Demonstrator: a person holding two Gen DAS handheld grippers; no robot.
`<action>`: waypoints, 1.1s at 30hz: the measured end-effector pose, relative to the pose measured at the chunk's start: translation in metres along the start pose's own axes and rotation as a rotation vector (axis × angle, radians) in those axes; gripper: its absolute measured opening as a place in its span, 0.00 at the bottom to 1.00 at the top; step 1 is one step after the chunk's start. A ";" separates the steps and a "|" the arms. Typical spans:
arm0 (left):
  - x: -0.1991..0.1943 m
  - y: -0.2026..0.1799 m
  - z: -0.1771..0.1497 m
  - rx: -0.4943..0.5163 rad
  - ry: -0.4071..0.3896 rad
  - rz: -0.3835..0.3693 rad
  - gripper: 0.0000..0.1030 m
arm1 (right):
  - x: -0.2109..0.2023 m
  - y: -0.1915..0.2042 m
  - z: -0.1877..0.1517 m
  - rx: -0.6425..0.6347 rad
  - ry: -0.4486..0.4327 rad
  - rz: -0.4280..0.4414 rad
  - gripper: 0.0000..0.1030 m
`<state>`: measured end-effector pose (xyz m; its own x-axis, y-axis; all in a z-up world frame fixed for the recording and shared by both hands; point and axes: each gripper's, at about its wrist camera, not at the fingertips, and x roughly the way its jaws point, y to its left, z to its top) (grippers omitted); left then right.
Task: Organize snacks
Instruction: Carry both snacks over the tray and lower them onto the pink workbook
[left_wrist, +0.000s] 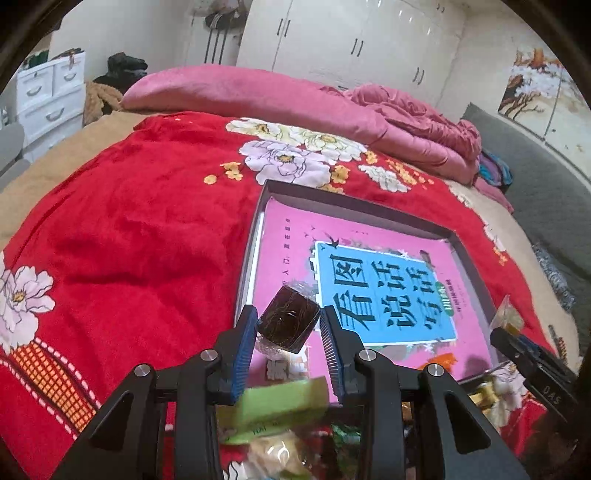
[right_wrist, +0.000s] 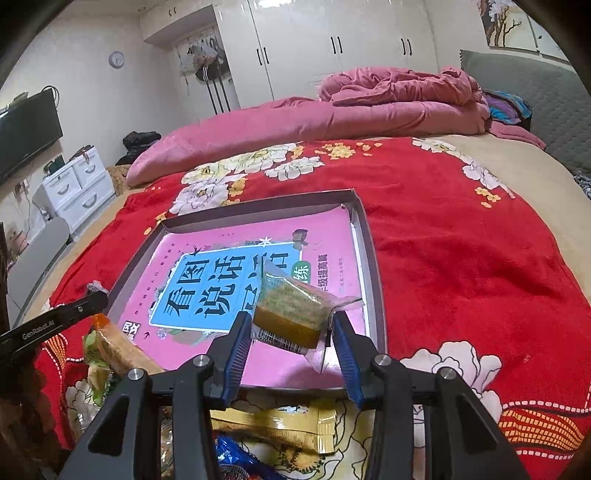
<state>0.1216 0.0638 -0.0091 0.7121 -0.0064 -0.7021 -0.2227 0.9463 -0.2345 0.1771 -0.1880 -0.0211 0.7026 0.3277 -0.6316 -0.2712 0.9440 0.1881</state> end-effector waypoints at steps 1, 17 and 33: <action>0.003 0.000 0.001 0.000 0.006 0.001 0.35 | 0.002 0.000 0.000 -0.001 0.006 0.002 0.44; 0.026 -0.004 0.000 0.021 0.062 -0.007 0.35 | 0.021 -0.003 -0.008 -0.017 0.104 -0.048 0.44; 0.029 -0.006 -0.002 0.020 0.081 -0.009 0.35 | 0.018 -0.001 -0.009 -0.045 0.107 -0.070 0.45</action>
<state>0.1425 0.0574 -0.0296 0.6578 -0.0404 -0.7521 -0.2025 0.9523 -0.2282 0.1838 -0.1830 -0.0393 0.6476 0.2524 -0.7189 -0.2545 0.9610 0.1082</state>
